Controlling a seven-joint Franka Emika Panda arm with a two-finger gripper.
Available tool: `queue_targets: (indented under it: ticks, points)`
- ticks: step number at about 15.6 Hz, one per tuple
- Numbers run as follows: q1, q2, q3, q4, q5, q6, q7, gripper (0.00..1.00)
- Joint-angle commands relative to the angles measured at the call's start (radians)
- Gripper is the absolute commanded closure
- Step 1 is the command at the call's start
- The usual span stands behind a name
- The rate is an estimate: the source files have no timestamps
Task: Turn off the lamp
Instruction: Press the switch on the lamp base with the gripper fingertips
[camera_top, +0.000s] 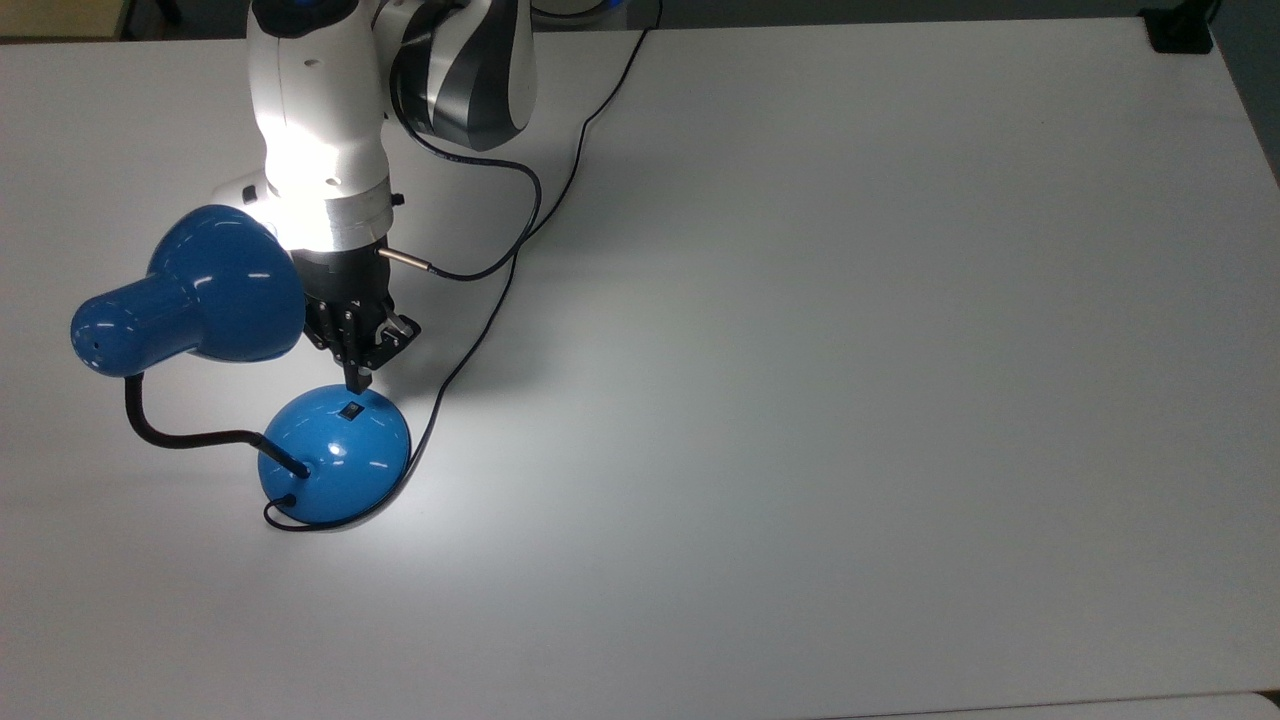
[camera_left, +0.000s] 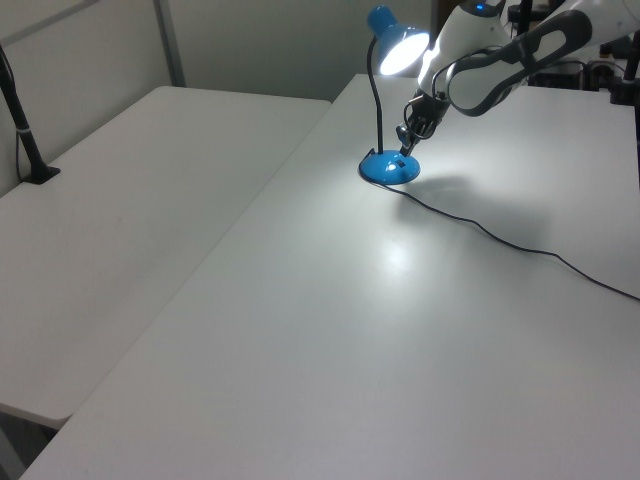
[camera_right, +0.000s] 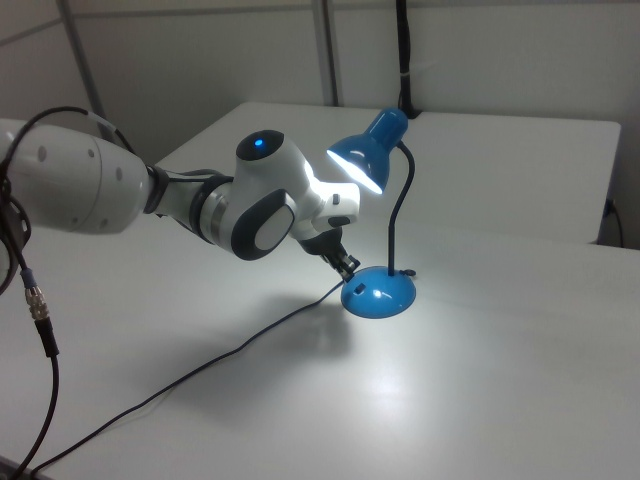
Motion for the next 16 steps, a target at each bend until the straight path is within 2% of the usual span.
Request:
queue_targets:
  ticks: [1, 16]
  points:
    - [0.0, 0.052, -0.005, 0.035, -0.038, 0.008, 0.033, 1.0]
    - [0.0, 0.086, -0.005, 0.063, -0.041, 0.016, 0.052, 1.0]
